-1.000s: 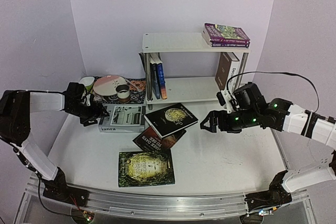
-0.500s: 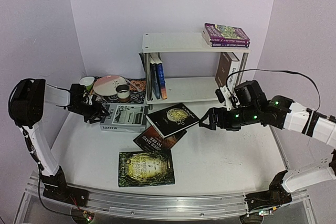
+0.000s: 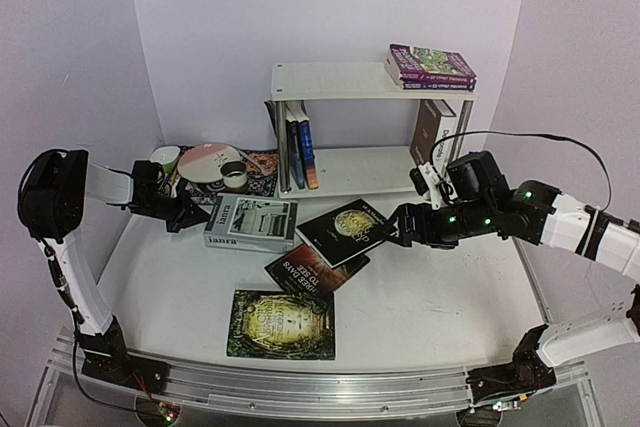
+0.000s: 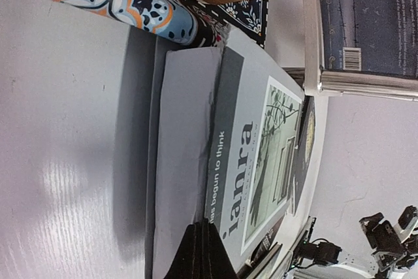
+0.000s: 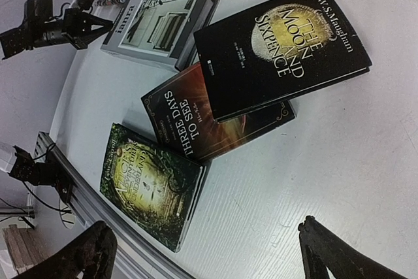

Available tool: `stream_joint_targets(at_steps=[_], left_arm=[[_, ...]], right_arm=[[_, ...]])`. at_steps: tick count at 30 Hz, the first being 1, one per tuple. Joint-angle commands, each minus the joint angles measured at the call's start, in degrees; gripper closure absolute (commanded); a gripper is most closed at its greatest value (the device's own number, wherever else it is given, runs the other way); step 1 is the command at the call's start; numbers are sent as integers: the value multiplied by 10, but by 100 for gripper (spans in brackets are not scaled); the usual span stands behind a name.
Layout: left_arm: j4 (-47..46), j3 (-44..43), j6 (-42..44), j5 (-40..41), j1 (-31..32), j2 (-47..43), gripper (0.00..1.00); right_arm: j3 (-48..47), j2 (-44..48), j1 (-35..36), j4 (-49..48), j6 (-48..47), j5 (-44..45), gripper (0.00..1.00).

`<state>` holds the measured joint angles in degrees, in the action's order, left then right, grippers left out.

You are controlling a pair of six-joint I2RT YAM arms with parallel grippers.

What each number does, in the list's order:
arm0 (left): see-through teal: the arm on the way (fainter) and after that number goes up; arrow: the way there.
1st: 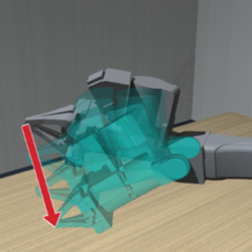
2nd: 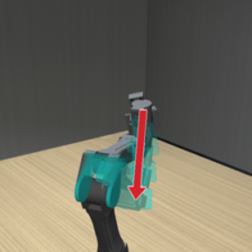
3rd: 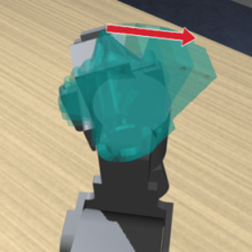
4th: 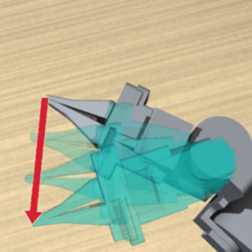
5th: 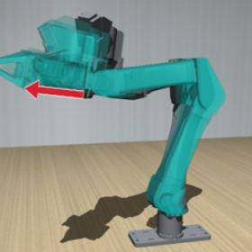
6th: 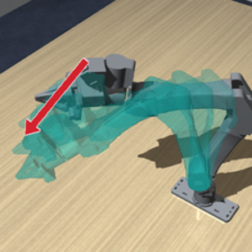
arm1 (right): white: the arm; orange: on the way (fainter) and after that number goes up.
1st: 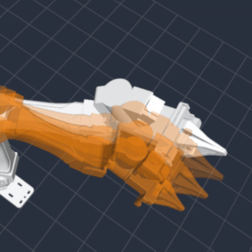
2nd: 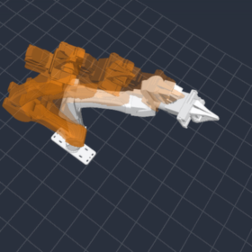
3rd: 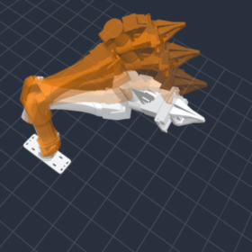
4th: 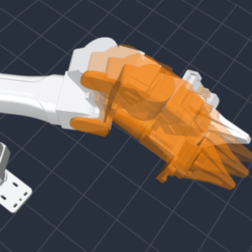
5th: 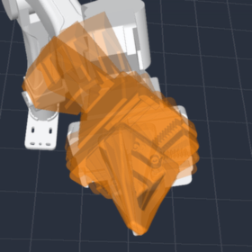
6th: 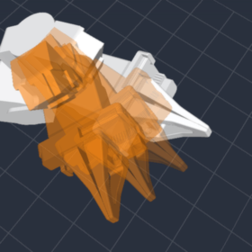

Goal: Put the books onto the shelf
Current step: Pick up the book at the center of the board.

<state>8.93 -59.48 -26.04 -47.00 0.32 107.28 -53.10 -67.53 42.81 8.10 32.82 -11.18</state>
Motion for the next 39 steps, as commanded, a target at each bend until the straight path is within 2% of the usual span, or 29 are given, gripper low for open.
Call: stream_joint_targets(at_steps=[1,7,12,17,20,24,29,31,32,39], left_arm=[[-34,18,-28,-63,3,-48,100],[-36,58,-64,-88,9,-109,100],[-36,82,-94,-84,45,-156,100],[-36,95,-106,-66,78,-185,100],[-36,94,-111,-64,85,-193,100],[-37,89,-114,-62,90,-194,100],[-37,85,-113,-66,92,-183,100],[-37,84,-113,-67,92,-180,100],[-37,83,-113,-69,94,-178,100],[-37,74,-116,-83,95,-183,100]], right_arm=[[-24,2,2,4,1,-12,2],[-49,-17,27,19,-29,1,4],[-125,-74,124,74,-173,140,2],[-201,-180,193,59,-347,264,2],[-211,-255,222,-40,-470,324,2],[-209,-334,227,-202,-577,311,2],[-268,-437,226,-268,-679,322,5],[-281,-481,226,-323,-723,339,3],[-313,-535,226,-341,-761,361,2],[-426,-652,226,-367,-835,429,2]])
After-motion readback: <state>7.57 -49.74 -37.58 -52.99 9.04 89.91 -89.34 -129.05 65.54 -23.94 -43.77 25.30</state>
